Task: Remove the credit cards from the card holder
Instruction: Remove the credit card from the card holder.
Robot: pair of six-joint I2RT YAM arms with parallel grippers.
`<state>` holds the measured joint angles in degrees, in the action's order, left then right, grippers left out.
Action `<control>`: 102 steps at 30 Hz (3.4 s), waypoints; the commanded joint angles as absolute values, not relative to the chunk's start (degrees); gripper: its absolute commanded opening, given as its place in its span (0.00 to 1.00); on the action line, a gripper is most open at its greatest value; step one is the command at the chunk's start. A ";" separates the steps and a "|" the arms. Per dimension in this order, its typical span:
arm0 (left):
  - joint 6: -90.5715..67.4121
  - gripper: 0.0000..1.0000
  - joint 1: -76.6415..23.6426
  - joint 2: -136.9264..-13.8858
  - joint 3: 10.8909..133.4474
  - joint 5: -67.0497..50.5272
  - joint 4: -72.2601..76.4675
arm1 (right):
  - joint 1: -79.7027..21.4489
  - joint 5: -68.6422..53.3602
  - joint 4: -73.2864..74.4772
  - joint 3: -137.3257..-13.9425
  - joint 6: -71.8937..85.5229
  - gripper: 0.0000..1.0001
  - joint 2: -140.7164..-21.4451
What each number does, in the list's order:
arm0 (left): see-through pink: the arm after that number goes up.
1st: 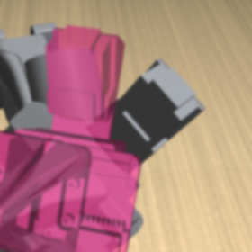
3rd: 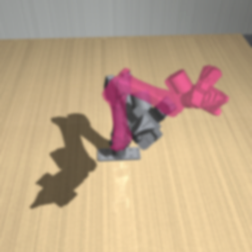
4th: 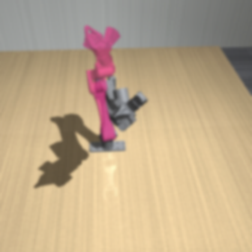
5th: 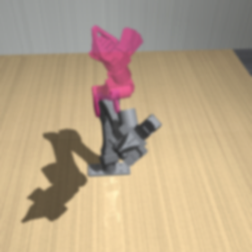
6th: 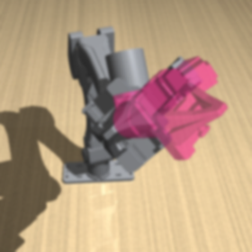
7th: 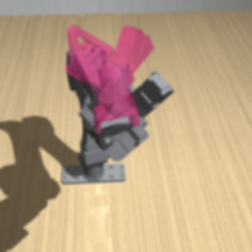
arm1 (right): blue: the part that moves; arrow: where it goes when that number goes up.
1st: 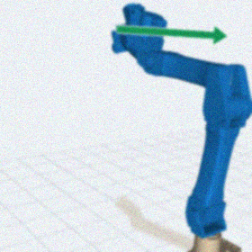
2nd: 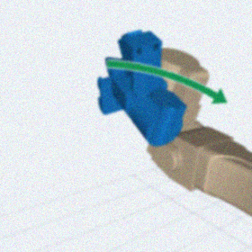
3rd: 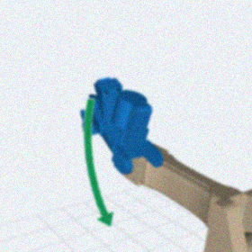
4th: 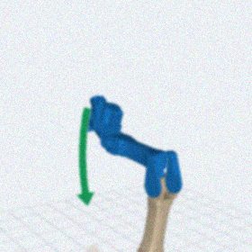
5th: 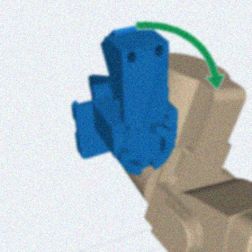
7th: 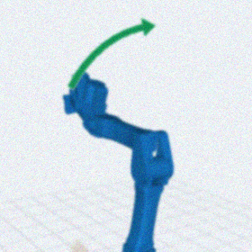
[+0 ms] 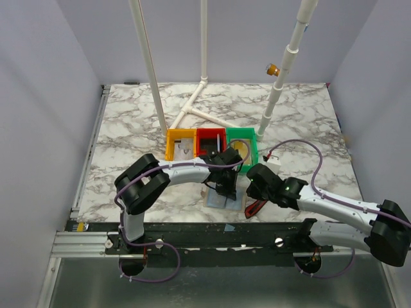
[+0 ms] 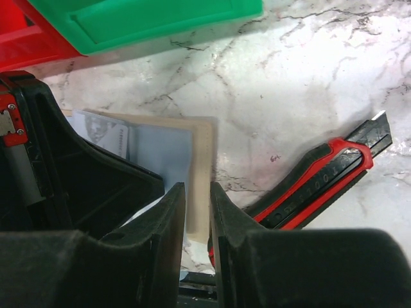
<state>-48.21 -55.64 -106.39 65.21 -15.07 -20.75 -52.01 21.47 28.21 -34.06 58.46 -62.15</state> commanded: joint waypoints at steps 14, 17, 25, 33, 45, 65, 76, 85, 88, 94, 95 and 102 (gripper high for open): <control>-49.43 0.00 -54.20 -96.63 63.34 -10.56 -23.54 | -50.83 13.94 18.27 -31.75 56.54 0.29 -69.00; -49.16 0.00 -53.64 -94.53 61.96 -10.14 -23.81 | -50.71 13.59 17.61 -31.81 56.45 0.30 -70.23; -48.88 0.00 -51.87 -90.39 57.53 -9.19 -24.03 | -50.16 13.95 17.43 -31.79 56.17 0.13 -72.90; -49.12 0.00 -50.71 -88.14 53.58 -8.80 -23.53 | -49.16 13.66 14.11 -32.27 53.59 0.02 -77.74; -49.34 0.00 -48.94 -84.70 49.35 -4.63 -24.58 | -46.14 14.23 11.34 -35.59 47.71 0.01 -82.88; -48.29 0.00 -46.61 -86.09 49.29 -4.04 -22.66 | -46.23 -2.46 12.06 -39.29 48.55 0.37 -72.68; -48.37 0.00 -46.60 -88.84 48.99 -4.57 -21.02 | -46.21 -8.02 0.51 -36.25 51.55 0.29 -81.65; -48.24 0.00 -46.61 -90.85 48.77 -5.93 -19.34 | -46.10 -7.57 -4.33 -33.35 52.42 0.29 -83.12; -48.12 0.00 -46.74 -91.24 49.04 -6.06 -19.42 | -46.14 -7.46 -5.28 -32.64 52.64 0.29 -83.45; -48.15 0.00 -47.19 -92.30 49.90 -6.33 -19.51 | -46.06 -7.55 -7.39 -31.14 53.48 0.29 -83.64; -48.14 0.00 -47.28 -92.54 50.00 -6.39 -19.51 | -46.08 -7.64 -7.77 -30.96 53.66 0.29 -83.67; -48.64 0.00 -47.94 -93.94 50.54 -6.64 -19.61 | -43.91 -10.05 -11.50 -28.31 55.03 0.29 -83.41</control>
<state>-48.90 -47.22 -91.81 50.11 -5.91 -19.44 -45.63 -7.40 -7.64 -30.61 53.63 -83.00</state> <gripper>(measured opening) 0.008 0.294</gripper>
